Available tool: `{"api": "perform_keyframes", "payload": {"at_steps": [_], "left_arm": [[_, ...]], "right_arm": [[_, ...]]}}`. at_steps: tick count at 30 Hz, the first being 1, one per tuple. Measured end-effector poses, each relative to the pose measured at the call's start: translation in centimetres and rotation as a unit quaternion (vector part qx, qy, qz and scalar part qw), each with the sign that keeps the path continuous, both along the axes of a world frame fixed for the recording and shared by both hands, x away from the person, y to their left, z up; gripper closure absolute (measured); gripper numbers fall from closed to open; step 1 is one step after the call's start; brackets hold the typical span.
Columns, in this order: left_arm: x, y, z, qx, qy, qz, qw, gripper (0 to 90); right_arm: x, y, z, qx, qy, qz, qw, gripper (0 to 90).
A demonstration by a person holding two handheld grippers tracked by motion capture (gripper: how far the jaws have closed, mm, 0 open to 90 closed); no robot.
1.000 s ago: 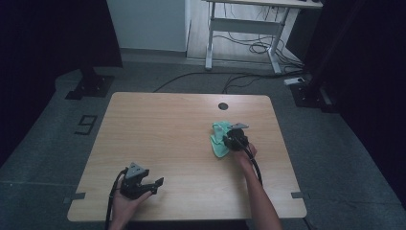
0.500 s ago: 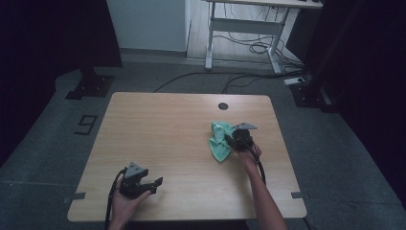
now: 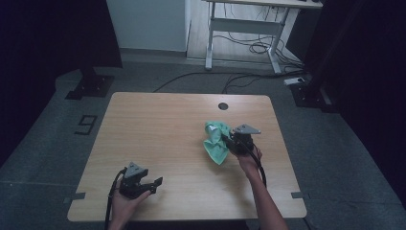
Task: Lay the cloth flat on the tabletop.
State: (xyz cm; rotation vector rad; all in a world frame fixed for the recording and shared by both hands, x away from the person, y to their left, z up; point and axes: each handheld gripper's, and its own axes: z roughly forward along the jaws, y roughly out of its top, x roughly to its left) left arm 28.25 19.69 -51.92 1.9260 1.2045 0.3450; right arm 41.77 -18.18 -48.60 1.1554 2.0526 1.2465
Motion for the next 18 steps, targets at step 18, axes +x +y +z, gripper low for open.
{"api": "perform_keyframes", "payload": {"at_steps": [18], "left_arm": [[0.1, -0.4, -0.3, 0.005, 0.004, -0.004, 1.0000, 28.2]], "right_arm": [[-3.1, 0.6, 0.4, 0.022, -0.026, 0.029, 0.9990, 73.3]]}}
